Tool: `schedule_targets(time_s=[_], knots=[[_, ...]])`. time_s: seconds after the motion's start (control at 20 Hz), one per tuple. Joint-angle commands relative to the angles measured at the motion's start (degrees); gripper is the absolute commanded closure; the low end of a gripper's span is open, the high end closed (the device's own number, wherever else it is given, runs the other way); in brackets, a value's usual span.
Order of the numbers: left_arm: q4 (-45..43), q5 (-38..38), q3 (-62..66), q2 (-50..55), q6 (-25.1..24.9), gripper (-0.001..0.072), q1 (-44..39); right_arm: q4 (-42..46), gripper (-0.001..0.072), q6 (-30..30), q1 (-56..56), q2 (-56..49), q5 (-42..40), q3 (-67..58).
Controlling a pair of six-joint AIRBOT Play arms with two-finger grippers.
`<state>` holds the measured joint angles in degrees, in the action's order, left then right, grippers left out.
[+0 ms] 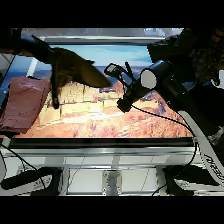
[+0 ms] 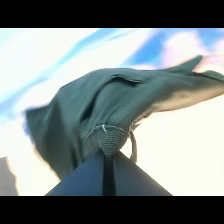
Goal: Fold the clothes and pants, and hang the long-sleeved shirts on hangers.
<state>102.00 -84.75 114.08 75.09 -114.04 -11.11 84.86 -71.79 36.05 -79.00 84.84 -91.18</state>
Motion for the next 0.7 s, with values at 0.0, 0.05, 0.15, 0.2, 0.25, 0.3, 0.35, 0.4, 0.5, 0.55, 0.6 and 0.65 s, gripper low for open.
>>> schedule_targets(time_s=[0.0, 0.05, 0.15, 0.2, 0.25, 0.3, 0.35, 0.4, 0.5, 0.55, 0.6, 0.65], knots=[[9.2, -10.5, 3.0, 1.6, -0.2, 0.0685, -2.4, -0.5, 0.0212, 1.2, 0.0, 0.9, 6.4, -0.2], [9.2, -11.0, 0.5, 1.5, -0.2, 0.0685, -2.5, -0.6, 0.0212, 1.2, 0.0, 1.6, 6.3, 0.7], [9.1, -12.4, -4.1, 1.7, -0.2, 0.0685, -2.5, -0.7, 0.0212, 0.9, 0.0, 4.5, 5.3, 5.0], [9.1, -12.3, -6.6, 1.8, -0.2, 0.0685, -2.5, -0.6, 0.0212, 0.5, 0.0, 6.8, 4.9, 8.4], [9.1, -12.2, -8.9, 1.8, -0.2, 0.0685, -2.5, -0.7, 0.0212, -0.1, 0.0, 9.1, 3.6, 12.0], [9.1, -11.8, -11.4, 1.9, -0.2, 0.0684, -2.7, -1.6, 0.0212, -2.3, 0.0, 11.7, 0.4, 15.9], [9.1, -11.7, -13.2, 2.3, -0.2, 0.0685, -3.0, -4.9, 0.0212, -3.8, 0.1, 14.1, -3.1, 19.6], [9.1, -11.7, -14.7, 3.3, -0.1, 0.0684, -3.5, -9.9, 0.0212, -4.3, 0.5, 15.9, -6.9, 22.5], [9.1, -11.6, -15.8, 6.5, 1.2, 0.0684, -4.8, -16.3, 0.0214, -5.2, 3.9, 18.4, -15.5, 26.8], [9.1, -11.2, -15.8, 8.6, 2.3, 0.0684, -5.6, -15.2, 0.0214, -7.6, 6.9, 18.5, -18.7, 27.8], [9.1, -10.2, -15.8, 10.5, 2.8, 0.0684, -6.4, -12.9, 0.0214, -11.0, 10.0, 18.0, -22.0, 28.5], [9.1, -8.7, -15.8, 12.3, 3.1, 0.0684, -7.2, -10.9, 0.0214, -14.8, 13.2, 17.1, -25.7, 28.8]])
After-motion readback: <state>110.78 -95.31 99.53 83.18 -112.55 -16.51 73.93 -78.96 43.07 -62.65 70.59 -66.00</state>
